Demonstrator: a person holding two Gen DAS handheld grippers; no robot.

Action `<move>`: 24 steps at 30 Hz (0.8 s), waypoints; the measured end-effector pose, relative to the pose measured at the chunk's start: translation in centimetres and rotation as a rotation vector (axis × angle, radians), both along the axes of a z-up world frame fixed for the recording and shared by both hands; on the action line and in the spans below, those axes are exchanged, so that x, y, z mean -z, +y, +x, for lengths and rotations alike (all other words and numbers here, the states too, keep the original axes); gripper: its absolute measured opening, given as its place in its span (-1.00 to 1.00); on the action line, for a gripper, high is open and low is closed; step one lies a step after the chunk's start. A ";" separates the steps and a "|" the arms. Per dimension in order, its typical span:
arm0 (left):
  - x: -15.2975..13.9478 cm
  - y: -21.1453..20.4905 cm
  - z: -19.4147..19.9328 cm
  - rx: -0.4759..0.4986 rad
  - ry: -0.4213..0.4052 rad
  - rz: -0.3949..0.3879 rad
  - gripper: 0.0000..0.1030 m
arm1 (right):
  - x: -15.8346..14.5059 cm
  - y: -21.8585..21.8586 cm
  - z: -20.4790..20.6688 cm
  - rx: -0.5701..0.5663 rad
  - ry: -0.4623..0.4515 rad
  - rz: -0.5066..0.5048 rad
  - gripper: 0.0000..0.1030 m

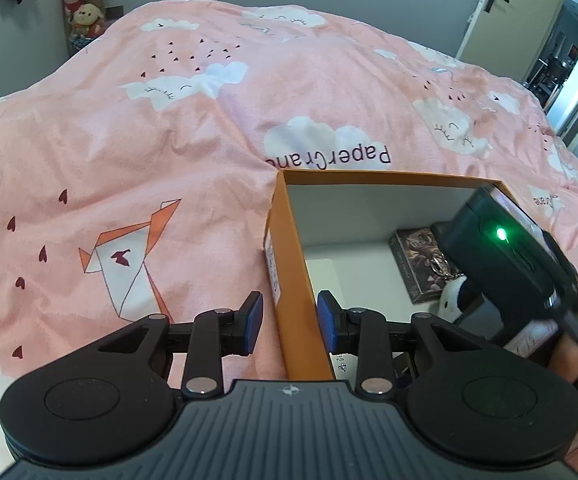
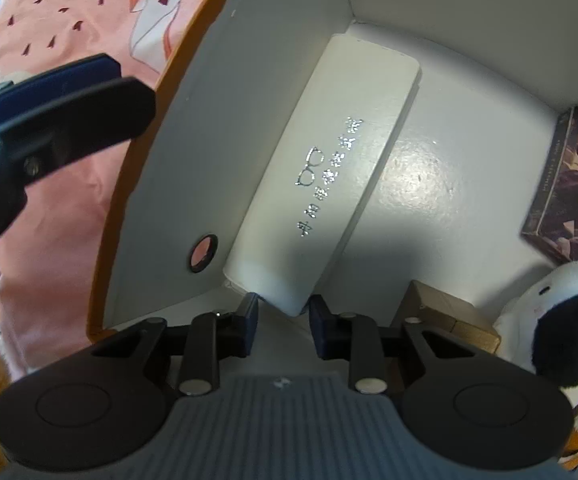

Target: Organize objects

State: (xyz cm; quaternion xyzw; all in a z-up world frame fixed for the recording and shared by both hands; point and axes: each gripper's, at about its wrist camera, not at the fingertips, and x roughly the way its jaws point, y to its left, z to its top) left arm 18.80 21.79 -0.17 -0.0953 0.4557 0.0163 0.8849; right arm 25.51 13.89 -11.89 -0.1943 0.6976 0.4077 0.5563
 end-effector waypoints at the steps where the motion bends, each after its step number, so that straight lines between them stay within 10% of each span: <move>1: 0.1 0.1 0.0 -0.002 0.000 -0.003 -0.27 | 0.0 0.0 -0.2 0.001 -0.009 0.002 -0.42; 13: 0.0 -0.2 0.0 0.016 -0.005 -0.013 -0.27 | -1.1 -0.3 -0.3 0.029 -0.140 0.110 -0.49; 24: -0.4 -0.4 -1.3 -0.021 -0.045 -0.058 -0.27 | -6.5 -4.3 1.7 -0.040 -0.291 0.126 -0.10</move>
